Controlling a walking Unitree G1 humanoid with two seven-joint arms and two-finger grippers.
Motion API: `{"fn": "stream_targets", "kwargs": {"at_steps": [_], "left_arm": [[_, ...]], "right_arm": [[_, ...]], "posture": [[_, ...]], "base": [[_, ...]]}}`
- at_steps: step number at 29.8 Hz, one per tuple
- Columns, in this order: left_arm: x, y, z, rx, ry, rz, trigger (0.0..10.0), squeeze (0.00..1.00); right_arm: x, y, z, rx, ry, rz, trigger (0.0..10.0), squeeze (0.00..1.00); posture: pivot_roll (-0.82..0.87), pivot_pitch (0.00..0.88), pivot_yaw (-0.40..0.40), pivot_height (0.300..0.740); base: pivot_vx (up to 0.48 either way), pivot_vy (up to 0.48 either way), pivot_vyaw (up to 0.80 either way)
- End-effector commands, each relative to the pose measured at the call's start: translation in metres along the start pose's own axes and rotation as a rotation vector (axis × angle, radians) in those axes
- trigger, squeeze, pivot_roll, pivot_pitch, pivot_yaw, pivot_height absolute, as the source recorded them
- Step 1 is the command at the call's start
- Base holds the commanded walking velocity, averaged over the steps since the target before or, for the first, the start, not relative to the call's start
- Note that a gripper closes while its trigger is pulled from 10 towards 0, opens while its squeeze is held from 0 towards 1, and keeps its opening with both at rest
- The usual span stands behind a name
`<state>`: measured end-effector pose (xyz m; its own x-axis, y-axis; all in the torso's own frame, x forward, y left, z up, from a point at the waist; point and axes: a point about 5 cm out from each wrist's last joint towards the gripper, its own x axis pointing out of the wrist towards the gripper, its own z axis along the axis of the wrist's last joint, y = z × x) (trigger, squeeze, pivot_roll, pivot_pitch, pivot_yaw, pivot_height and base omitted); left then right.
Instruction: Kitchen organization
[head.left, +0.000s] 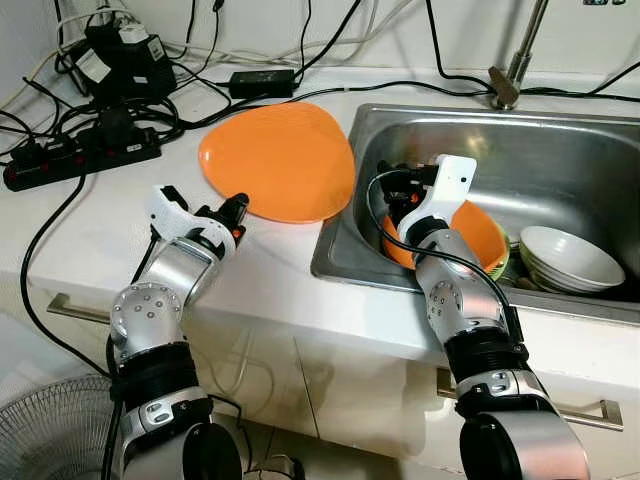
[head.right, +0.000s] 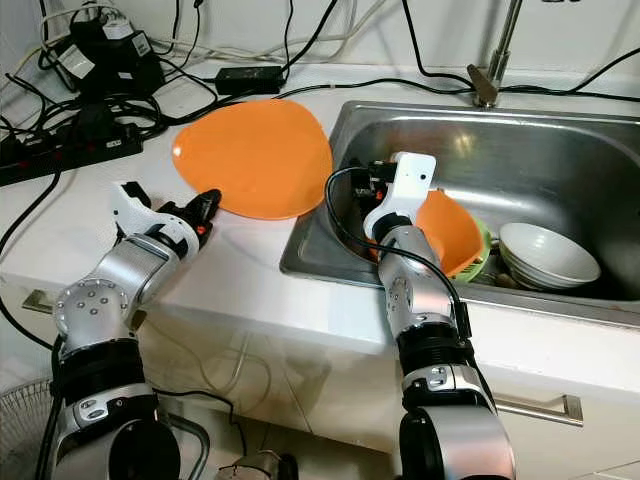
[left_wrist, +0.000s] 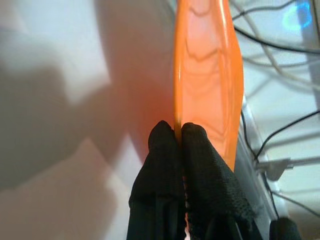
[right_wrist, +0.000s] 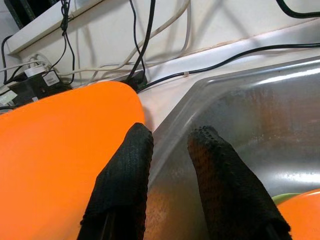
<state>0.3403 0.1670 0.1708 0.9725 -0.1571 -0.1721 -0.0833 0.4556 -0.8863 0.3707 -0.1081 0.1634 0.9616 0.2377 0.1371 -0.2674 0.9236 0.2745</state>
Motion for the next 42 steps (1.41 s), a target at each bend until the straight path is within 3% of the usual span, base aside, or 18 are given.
{"fn": "stream_targets", "kwargs": {"at_steps": [1,2,3,5,6,12,14,27,28,29,30,31,32,41,42], "left_arm": [[-0.003,-0.011,0.010,-0.005,-0.051,-0.069,0.0,0.00],[-0.004,-0.016,0.012,-0.009,-0.068,-0.107,2.1,0.00],[-0.004,-0.018,0.013,-0.011,-0.075,-0.121,8.4,0.00],[-0.005,-0.020,0.013,-0.012,-0.079,-0.128,8.4,0.00],[-0.005,-0.021,0.014,-0.016,-0.087,-0.139,10.0,0.00],[-0.006,-0.025,0.016,-0.024,-0.103,-0.168,10.0,0.00],[-0.006,-0.026,0.015,-0.022,-0.104,-0.174,0.0,0.00],[-0.008,-0.034,0.019,-0.011,-0.132,-0.234,0.0,0.00],[-0.008,-0.038,0.018,0.004,-0.124,-0.256,1.3,0.00],[-0.008,-0.039,0.018,0.009,-0.120,-0.264,1.3,0.00],[-0.008,-0.040,0.017,0.020,-0.115,-0.266,10.0,0.00],[-0.008,-0.040,0.017,0.028,-0.113,-0.266,10.0,0.00],[-0.008,-0.040,0.016,0.032,-0.112,-0.266,10.0,0.00],[-0.008,-0.044,0.013,0.084,-0.094,-0.293,10.0,0.00],[-0.008,-0.045,0.012,0.088,-0.091,-0.297,10.0,0.00]], "right_arm": [[0.001,0.002,0.000,0.016,0.002,0.006,10.0,0.00],[0.001,0.001,0.000,0.018,0.002,0.003,10.0,0.00],[0.001,0.001,0.000,0.017,0.001,0.003,10.0,0.00],[0.000,0.001,0.000,0.016,0.001,0.003,10.0,0.00],[0.000,0.000,0.000,0.015,0.001,0.002,10.0,0.00],[0.001,0.000,0.000,0.012,0.000,-0.001,10.0,0.00],[0.001,0.000,0.000,0.013,0.000,-0.001,10.0,0.00],[0.001,0.000,0.003,-0.007,-0.008,0.002,10.0,0.00],[0.001,0.001,0.001,-0.022,-0.004,0.005,10.0,0.00],[0.001,0.001,0.001,-0.023,-0.003,0.005,10.0,0.00],[0.000,0.001,0.001,-0.013,-0.005,0.006,10.0,0.00],[0.000,0.001,0.001,-0.006,-0.007,0.006,10.0,0.00],[0.000,0.001,0.001,0.000,-0.008,0.005,10.0,1.00],[0.003,-0.005,0.014,0.109,-0.045,-0.012,10.0,1.00],[0.004,-0.007,0.016,0.145,-0.052,-0.011,10.0,0.74]], "posture": [[0.17,0.033,0.102,0.740],[0.17,0.037,0.100,0.740],[0.17,0.038,0.100,0.740],[0.17,0.037,0.101,0.740],[0.17,0.036,0.100,0.740],[0.17,0.035,0.100,0.740],[0.17,0.035,0.100,0.740],[0.17,0.034,0.102,0.740],[0.17,0.033,0.102,0.740],[0.17,0.033,0.102,0.740],[0.17,0.034,0.103,0.740],[0.17,0.034,0.103,0.740],[0.17,0.033,0.104,0.740],[0.17,0.027,0.104,0.740],[0.16,0.024,0.106,0.740]], "base": [[0.000,0.000,0.00],[0.000,0.000,0.00],[0.000,0.000,0.00],[0.000,0.000,0.00],[0.000,0.000,0.00],[0.000,0.000,0.00],[0.000,0.000,0.00],[0.000,0.000,0.00],[0.000,0.000,0.00],[0.000,0.000,0.00],[0.000,0.000,0.00],[0.000,0.000,0.00],[0.000,0.000,0.00],[0.000,0.000,0.00],[0.000,0.000,0.00]]}}
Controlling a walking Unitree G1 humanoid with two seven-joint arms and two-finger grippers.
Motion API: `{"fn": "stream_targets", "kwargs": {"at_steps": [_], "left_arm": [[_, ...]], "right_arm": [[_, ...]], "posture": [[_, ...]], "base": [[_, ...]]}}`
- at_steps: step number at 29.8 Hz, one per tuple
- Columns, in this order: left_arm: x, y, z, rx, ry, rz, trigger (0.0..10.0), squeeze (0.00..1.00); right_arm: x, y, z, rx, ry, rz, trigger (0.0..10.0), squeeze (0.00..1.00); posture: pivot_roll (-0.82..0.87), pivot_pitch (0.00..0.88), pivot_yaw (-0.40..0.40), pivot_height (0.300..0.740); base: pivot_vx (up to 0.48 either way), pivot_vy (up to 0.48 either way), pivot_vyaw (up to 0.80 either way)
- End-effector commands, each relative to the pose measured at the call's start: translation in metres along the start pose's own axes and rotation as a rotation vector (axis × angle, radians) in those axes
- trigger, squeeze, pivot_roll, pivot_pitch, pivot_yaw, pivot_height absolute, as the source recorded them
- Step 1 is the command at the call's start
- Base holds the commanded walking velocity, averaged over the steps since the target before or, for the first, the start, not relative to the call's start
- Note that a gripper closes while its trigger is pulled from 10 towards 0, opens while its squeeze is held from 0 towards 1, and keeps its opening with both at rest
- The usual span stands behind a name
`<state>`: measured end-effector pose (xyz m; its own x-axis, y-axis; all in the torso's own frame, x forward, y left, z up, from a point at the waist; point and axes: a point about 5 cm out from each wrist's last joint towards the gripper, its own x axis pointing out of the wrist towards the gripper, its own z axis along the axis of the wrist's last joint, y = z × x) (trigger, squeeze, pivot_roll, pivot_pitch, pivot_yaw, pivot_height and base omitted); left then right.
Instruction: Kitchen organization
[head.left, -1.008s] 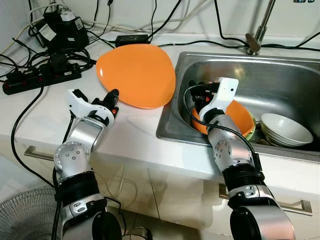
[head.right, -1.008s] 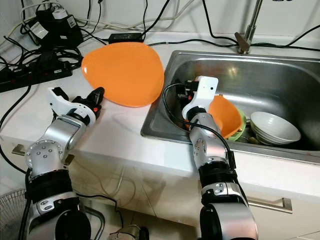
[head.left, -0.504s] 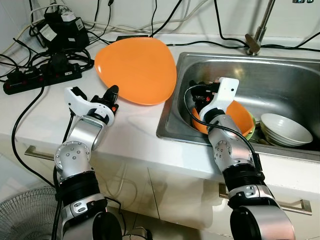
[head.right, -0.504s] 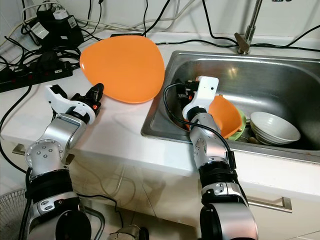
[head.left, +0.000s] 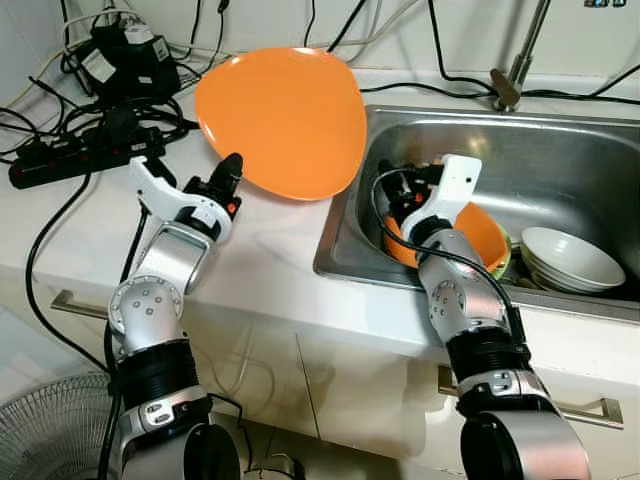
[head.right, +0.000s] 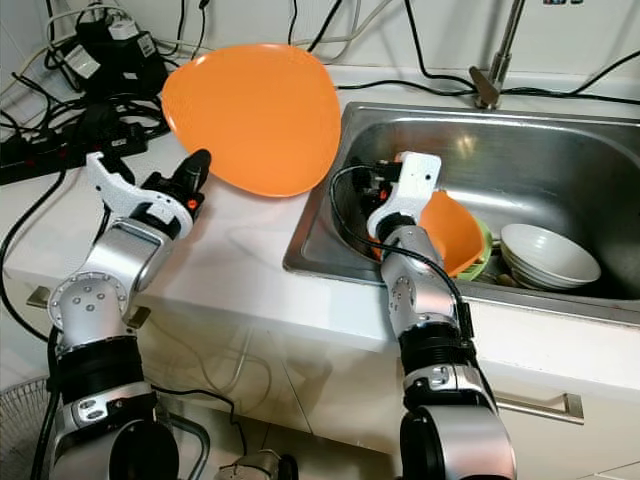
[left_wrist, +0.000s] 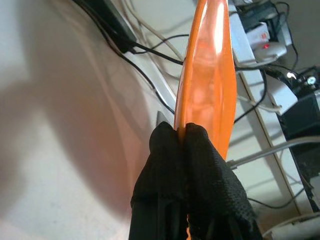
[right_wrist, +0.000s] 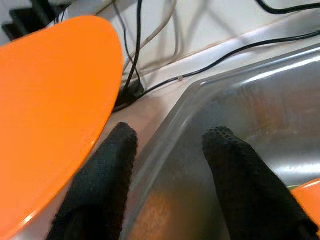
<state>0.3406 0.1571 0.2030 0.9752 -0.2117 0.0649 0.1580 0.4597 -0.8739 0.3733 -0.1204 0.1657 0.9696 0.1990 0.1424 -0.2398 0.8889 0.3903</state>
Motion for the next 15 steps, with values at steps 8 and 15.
{"fn": "stream_targets", "kwargs": {"at_steps": [8,15], "left_arm": [[0.0002,-0.0166,0.0052,0.052,-0.013,-0.086,10.0,0.00],[0.0007,-0.0202,-0.0004,0.056,0.014,-0.108,10.0,0.00]], "right_arm": [[0.0051,-0.0005,0.0182,0.221,-0.056,0.022,10.0,1.00],[0.0050,0.0004,0.0187,0.354,-0.047,0.048,10.0,0.00]], "posture": [[0.16,0.012,0.108,0.740],[0.16,0.011,0.113,0.740]], "base": [[0.000,0.000,0.00],[0.000,0.000,0.00]]}}
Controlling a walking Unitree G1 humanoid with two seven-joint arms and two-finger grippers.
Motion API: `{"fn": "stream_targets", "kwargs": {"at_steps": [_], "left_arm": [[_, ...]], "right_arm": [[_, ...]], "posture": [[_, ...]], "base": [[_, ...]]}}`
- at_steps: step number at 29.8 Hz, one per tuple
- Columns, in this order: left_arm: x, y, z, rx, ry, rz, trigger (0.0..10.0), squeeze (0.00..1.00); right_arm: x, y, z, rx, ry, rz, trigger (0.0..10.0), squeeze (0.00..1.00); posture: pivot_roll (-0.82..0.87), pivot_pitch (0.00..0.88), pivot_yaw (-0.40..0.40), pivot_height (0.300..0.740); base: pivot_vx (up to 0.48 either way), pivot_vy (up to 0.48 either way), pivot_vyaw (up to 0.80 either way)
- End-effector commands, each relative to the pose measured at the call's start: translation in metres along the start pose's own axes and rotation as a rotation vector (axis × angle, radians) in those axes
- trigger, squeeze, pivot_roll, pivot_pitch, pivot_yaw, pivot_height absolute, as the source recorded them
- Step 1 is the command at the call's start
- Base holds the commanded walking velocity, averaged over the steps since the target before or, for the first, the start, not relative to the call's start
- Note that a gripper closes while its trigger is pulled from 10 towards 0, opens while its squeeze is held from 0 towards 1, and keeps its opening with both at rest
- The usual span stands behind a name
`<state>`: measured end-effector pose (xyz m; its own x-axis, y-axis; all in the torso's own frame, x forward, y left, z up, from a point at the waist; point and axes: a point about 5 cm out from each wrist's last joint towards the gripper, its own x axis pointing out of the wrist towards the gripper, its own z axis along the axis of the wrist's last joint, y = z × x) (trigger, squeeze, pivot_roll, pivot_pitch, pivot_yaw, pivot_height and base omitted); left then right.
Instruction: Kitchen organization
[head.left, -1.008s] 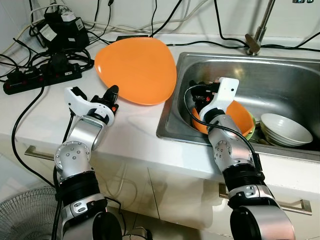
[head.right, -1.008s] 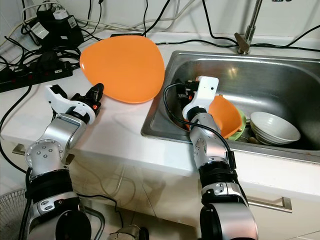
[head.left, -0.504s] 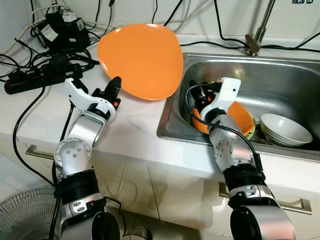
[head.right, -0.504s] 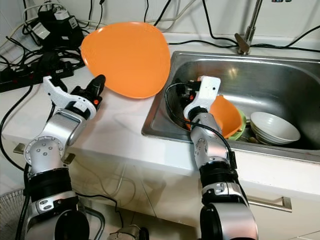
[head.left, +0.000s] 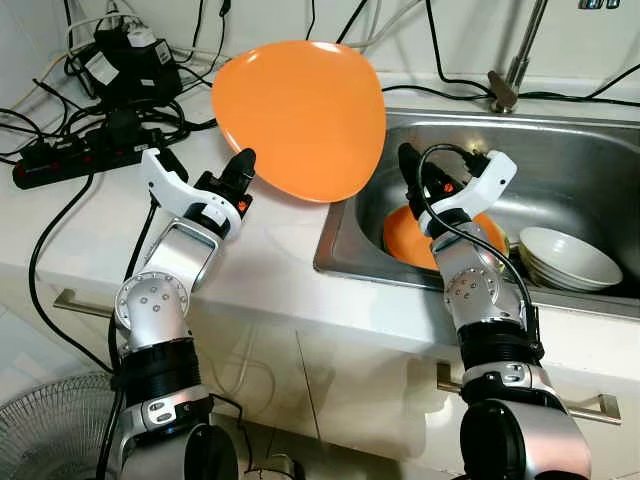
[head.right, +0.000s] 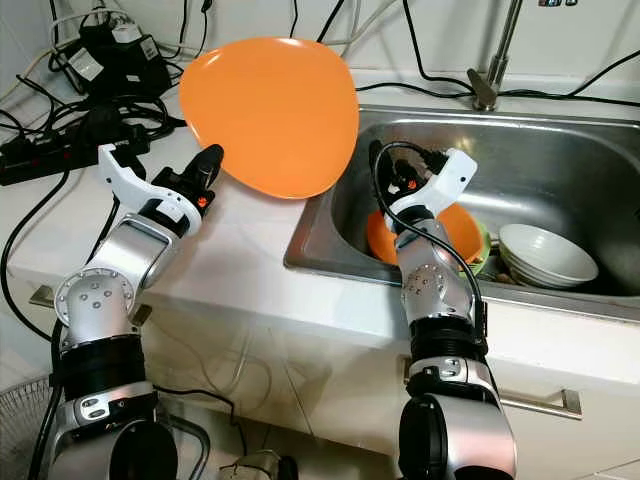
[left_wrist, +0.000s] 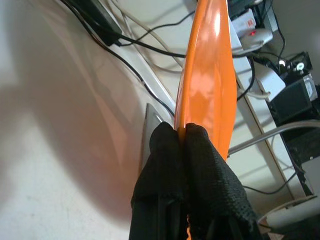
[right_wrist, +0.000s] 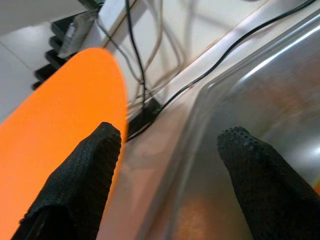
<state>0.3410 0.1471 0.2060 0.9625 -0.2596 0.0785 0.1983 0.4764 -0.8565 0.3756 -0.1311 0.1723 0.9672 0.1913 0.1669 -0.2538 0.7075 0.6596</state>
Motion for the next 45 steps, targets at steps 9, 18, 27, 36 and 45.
{"fn": "stream_targets", "kwargs": {"at_steps": [9,18,27,36,45], "left_arm": [[-0.003,-0.017,-0.003,0.062,0.037,-0.126,10.0,0.00],[-0.003,-0.021,-0.006,0.074,0.059,-0.156,10.0,0.00],[-0.004,-0.020,-0.006,0.073,0.062,-0.163,10.0,0.00],[-0.004,-0.017,-0.007,0.082,0.072,-0.147,10.0,0.00],[-0.004,-0.017,-0.010,0.070,0.089,-0.151,10.0,0.00]], "right_arm": [[0.003,0.017,0.002,0.061,-0.001,0.091,10.0,0.00],[0.002,0.018,0.002,0.073,0.004,0.099,10.0,0.00],[0.001,0.021,0.004,0.094,-0.013,0.121,0.0,0.00],[-0.001,0.023,0.010,0.195,-0.049,0.159,0.0,0.00],[-0.003,0.025,0.013,0.251,-0.063,0.191,0.0,0.00]], "posture": [[0.16,0.023,0.114,0.740],[0.16,0.024,0.115,0.740],[0.16,0.026,0.116,0.740],[0.16,0.031,0.122,0.740],[0.16,0.039,0.123,0.740]], "base": [[0.000,0.000,0.00],[0.000,0.000,0.00],[0.000,0.000,0.00],[0.000,0.000,0.00],[0.000,0.000,0.00]]}}
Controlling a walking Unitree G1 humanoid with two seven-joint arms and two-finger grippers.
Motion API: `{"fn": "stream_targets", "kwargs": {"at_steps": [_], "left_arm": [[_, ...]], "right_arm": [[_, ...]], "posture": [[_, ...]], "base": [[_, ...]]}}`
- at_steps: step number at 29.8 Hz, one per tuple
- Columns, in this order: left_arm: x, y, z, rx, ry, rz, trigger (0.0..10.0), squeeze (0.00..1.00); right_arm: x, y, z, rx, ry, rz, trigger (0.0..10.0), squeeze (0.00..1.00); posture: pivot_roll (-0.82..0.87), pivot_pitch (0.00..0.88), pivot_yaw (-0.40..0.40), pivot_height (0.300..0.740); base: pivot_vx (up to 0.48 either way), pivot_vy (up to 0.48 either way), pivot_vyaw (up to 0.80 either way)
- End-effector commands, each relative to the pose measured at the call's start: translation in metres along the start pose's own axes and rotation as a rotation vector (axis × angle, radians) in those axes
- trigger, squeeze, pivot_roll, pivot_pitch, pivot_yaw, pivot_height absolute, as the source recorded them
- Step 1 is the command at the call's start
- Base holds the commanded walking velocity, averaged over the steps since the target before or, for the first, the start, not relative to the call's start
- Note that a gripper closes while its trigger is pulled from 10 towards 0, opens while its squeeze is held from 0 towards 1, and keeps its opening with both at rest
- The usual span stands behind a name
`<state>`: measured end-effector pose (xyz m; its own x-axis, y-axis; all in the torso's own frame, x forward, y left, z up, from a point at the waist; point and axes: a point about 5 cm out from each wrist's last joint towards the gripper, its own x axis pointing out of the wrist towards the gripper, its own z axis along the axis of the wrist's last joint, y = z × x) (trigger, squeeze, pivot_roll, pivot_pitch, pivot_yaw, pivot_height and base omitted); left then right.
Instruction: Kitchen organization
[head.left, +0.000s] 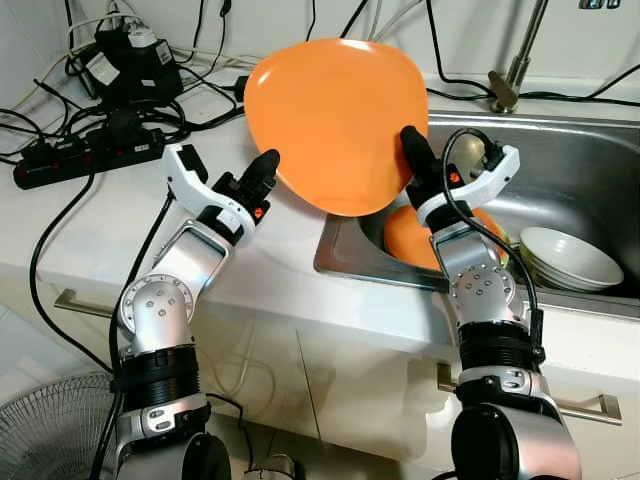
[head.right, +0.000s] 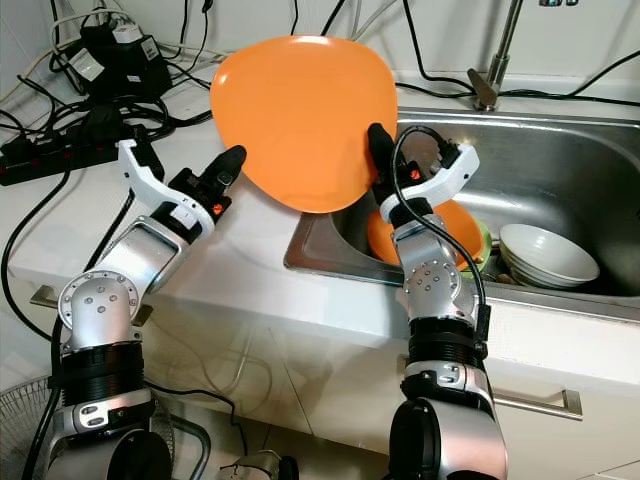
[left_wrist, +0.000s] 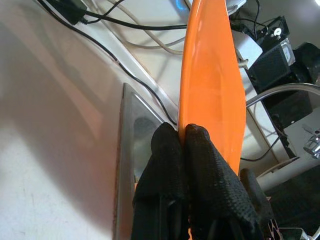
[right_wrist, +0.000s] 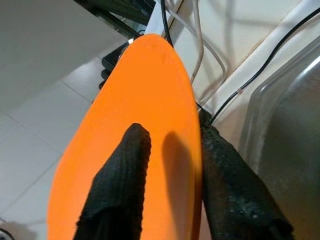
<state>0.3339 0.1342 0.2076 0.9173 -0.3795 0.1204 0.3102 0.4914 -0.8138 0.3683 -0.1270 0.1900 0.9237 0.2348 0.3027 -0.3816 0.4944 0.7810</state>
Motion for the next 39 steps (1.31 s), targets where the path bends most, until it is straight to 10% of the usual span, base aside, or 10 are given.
{"fn": "stream_targets", "kwargs": {"at_steps": [1,22,23,39], "left_arm": [[0.000,-0.008,0.001,0.010,0.007,-0.049,10.0,0.00],[0.003,-0.009,-0.009,0.127,0.081,-0.020,10.0,0.00],[0.003,-0.008,-0.010,0.134,0.088,-0.016,10.0,1.00],[0.003,-0.008,-0.013,0.177,0.119,-0.012,10.0,1.00]], "right_arm": [[0.001,0.009,0.001,0.015,-0.003,0.057,0.0,0.00],[-0.001,0.014,-0.005,0.011,0.029,0.090,0.0,0.00],[-0.001,0.014,-0.005,0.011,0.031,0.091,0.0,0.00],[0.003,0.008,0.006,0.052,-0.042,0.020,0.0,0.00]], "posture": [[0.16,0.039,0.124,0.740],[0.16,0.034,0.123,0.740],[0.16,0.034,0.123,0.740],[0.16,0.031,0.123,0.740]], "base": [[0.000,0.000,0.00],[0.000,0.000,0.00],[0.000,0.000,0.00],[0.000,0.000,0.00]]}}
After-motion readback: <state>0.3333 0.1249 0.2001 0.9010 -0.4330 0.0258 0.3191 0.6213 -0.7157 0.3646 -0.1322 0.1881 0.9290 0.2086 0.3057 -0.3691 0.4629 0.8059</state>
